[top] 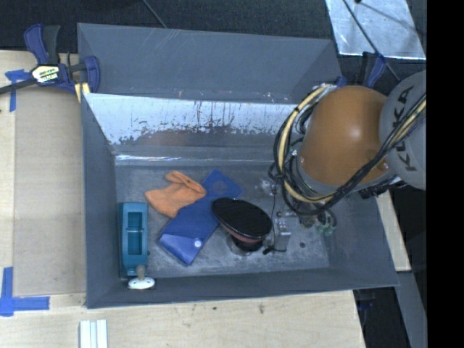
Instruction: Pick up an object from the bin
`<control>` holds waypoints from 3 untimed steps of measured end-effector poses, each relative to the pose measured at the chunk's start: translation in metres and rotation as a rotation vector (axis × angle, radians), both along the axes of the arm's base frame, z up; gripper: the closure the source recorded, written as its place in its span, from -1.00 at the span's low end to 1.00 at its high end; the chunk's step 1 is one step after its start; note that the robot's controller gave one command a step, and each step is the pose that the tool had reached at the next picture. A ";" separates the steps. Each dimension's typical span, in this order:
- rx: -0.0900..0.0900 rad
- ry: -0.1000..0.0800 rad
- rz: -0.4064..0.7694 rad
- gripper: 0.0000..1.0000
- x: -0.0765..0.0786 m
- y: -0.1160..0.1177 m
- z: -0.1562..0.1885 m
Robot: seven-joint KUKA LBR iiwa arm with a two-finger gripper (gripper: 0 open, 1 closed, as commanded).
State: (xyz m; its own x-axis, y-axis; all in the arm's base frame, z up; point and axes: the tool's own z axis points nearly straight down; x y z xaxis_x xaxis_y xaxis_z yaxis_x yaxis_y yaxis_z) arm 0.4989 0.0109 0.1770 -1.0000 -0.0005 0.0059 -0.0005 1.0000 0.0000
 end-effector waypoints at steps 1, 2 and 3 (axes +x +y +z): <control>0.000 -0.009 0.000 -1.00 0.002 0.000 0.004; -0.001 -0.016 0.051 -1.00 0.025 0.004 -0.041; -0.001 -0.011 0.098 -1.00 0.029 0.013 -0.094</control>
Offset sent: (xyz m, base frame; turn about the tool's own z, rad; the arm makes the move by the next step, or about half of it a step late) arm 0.0433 0.0079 -0.0944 -0.1036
